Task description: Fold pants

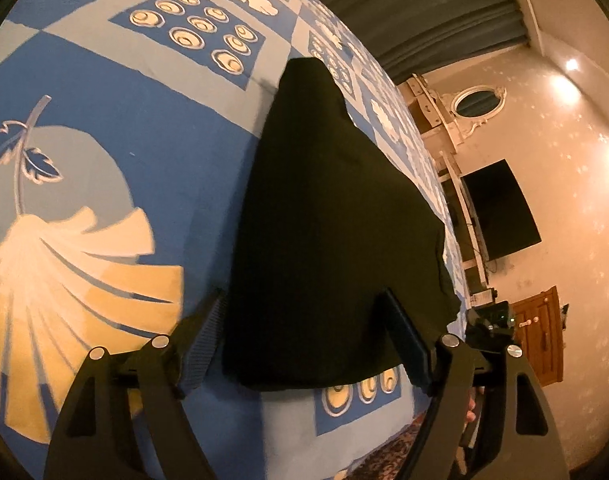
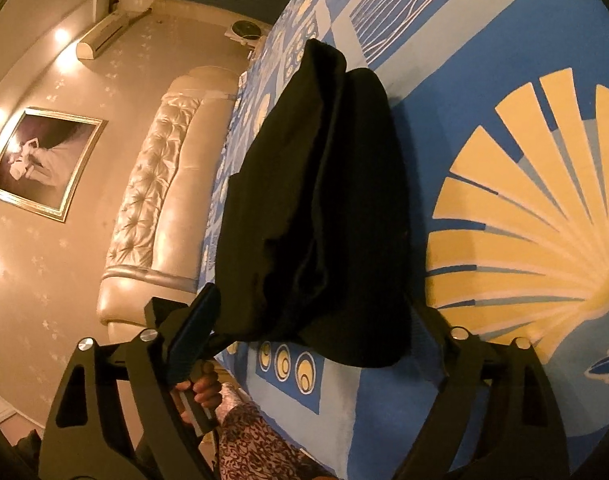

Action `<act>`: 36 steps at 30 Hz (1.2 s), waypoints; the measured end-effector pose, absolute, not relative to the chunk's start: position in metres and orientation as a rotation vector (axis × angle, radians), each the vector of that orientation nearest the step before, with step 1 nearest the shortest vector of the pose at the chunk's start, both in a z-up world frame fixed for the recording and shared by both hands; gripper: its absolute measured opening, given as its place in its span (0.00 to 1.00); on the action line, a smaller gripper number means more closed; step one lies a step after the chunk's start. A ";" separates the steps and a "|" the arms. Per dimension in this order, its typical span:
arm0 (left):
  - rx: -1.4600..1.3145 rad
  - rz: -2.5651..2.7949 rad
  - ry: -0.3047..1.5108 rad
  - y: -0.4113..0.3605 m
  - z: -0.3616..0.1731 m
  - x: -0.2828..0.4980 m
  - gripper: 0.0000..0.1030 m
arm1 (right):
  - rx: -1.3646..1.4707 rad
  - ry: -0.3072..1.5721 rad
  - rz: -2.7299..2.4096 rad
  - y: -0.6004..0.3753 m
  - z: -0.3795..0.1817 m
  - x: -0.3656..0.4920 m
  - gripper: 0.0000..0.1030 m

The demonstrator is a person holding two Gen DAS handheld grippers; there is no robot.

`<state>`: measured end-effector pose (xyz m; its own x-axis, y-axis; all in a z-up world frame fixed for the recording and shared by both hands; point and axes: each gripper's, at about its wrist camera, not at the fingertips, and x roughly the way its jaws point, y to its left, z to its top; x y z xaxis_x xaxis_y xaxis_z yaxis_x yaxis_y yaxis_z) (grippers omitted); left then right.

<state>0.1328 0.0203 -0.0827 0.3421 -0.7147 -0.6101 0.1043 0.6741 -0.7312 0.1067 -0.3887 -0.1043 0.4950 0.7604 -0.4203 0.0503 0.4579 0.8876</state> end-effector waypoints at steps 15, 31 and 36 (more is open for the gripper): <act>-0.505 -0.492 1.055 0.004 -0.075 0.127 0.57 | 1.018 0.992 0.535 -0.399 -0.118 0.104 0.36; -0.506 -0.463 1.053 0.002 -0.072 0.122 0.55 | 1.005 0.995 0.538 -0.404 -0.111 0.103 0.30; -0.508 -0.462 1.052 0.003 -0.072 0.122 0.55 | 1.002 0.994 0.539 -0.406 -0.111 0.103 0.29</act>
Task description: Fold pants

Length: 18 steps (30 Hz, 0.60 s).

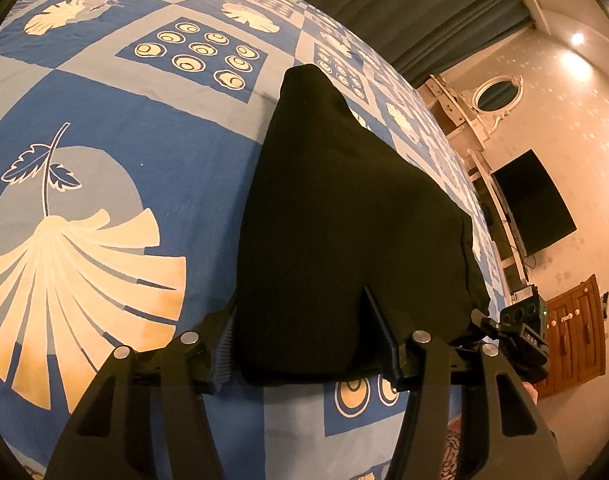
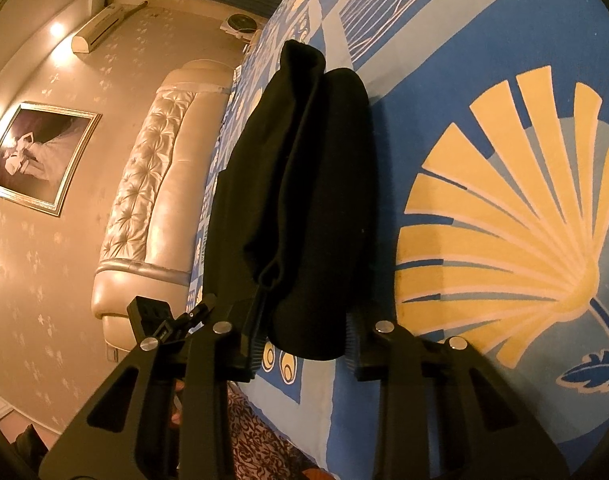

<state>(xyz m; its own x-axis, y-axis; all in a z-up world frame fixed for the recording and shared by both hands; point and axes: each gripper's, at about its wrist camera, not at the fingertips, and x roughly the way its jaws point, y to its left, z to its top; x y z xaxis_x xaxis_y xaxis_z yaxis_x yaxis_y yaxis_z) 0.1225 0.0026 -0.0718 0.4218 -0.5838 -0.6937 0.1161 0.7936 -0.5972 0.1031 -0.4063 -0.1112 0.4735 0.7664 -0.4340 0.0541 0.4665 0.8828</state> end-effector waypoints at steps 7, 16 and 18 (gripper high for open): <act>-0.510 -0.462 1.053 0.003 -0.071 0.123 0.54 | 1.003 0.994 0.541 -0.407 -0.109 0.104 0.29; -0.509 -0.464 1.054 0.003 -0.071 0.123 0.52 | 1.002 0.994 0.540 -0.407 -0.108 0.103 0.28; -0.511 -0.465 1.056 0.003 -0.071 0.122 0.52 | 1.002 0.994 0.538 -0.407 -0.108 0.103 0.28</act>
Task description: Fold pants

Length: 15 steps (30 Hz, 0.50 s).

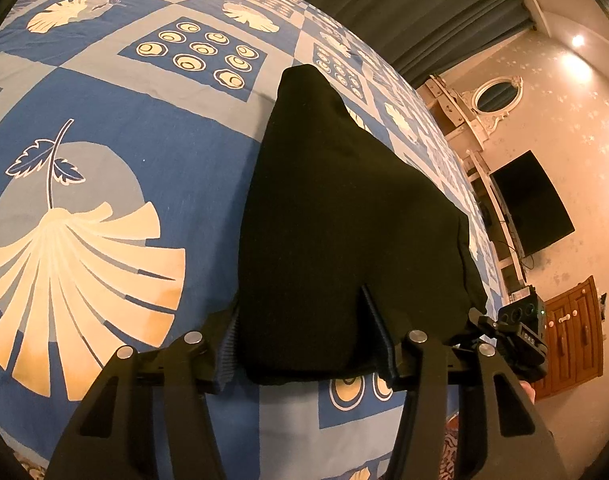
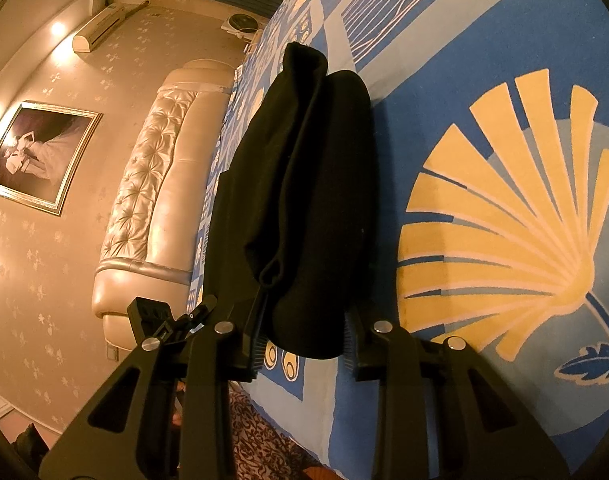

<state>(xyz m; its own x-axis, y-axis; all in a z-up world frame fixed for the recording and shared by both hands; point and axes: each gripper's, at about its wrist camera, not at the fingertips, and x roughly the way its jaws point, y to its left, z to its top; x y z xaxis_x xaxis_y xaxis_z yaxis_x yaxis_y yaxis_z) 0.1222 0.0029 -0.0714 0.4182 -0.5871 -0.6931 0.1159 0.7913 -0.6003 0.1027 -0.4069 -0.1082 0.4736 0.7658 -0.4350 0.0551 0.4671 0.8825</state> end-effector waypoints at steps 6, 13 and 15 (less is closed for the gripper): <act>-0.512 -0.468 1.057 0.003 -0.070 0.120 0.52 | 1.002 0.994 0.539 -0.407 -0.108 0.103 0.28; -0.512 -0.470 1.061 0.003 -0.071 0.119 0.51 | 1.003 0.995 0.540 -0.407 -0.108 0.103 0.28; -0.513 -0.471 1.060 0.003 -0.071 0.119 0.51 | 1.001 0.994 0.538 -0.407 -0.108 0.103 0.28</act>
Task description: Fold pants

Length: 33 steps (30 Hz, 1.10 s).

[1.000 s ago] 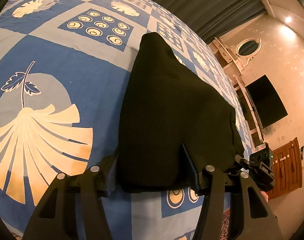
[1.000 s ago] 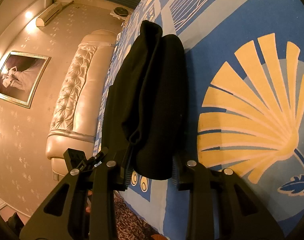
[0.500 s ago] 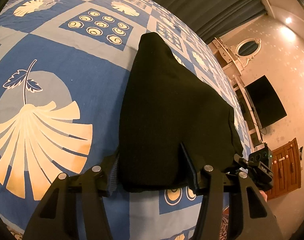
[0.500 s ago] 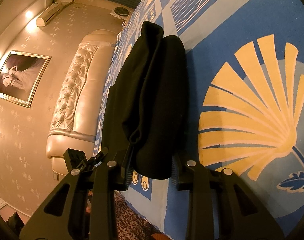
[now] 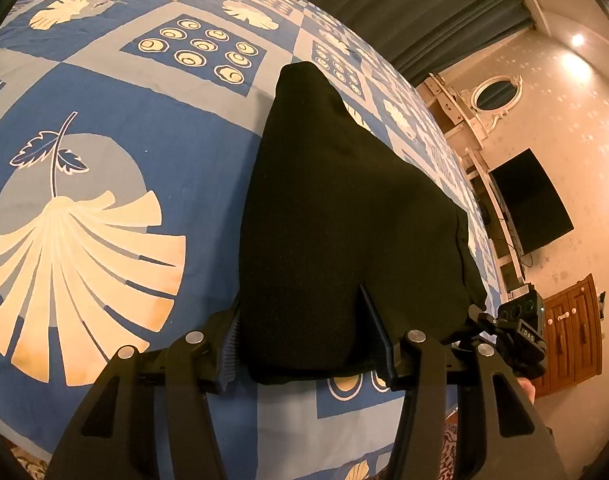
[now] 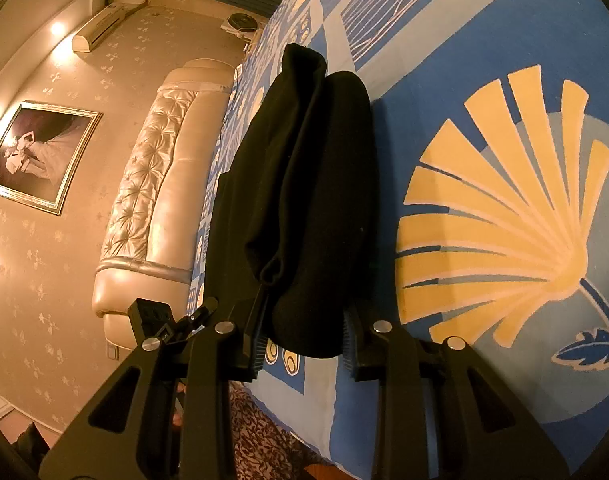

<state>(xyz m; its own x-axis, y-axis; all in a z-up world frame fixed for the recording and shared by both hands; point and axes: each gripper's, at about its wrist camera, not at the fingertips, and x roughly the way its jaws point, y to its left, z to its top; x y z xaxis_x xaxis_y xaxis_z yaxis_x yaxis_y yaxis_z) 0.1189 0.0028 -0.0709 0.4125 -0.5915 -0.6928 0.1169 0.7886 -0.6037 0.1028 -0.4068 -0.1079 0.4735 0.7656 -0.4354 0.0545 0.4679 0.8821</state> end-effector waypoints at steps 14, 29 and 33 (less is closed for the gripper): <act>-0.514 -0.471 1.061 0.002 -0.071 0.118 0.51 | 1.007 0.996 0.541 -0.409 -0.107 0.103 0.28; -0.514 -0.472 1.063 0.003 -0.071 0.118 0.51 | 1.007 0.997 0.541 -0.409 -0.106 0.102 0.28; -0.515 -0.472 1.063 0.003 -0.071 0.119 0.51 | 1.009 0.997 0.541 -0.410 -0.107 0.102 0.28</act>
<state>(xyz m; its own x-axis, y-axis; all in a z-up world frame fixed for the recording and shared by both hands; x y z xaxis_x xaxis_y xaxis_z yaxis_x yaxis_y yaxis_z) 0.1188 0.0030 -0.0711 0.4101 -0.5935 -0.6926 0.1164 0.7872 -0.6057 0.1018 -0.4100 -0.1068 0.4708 0.7695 -0.4315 0.0578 0.4611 0.8854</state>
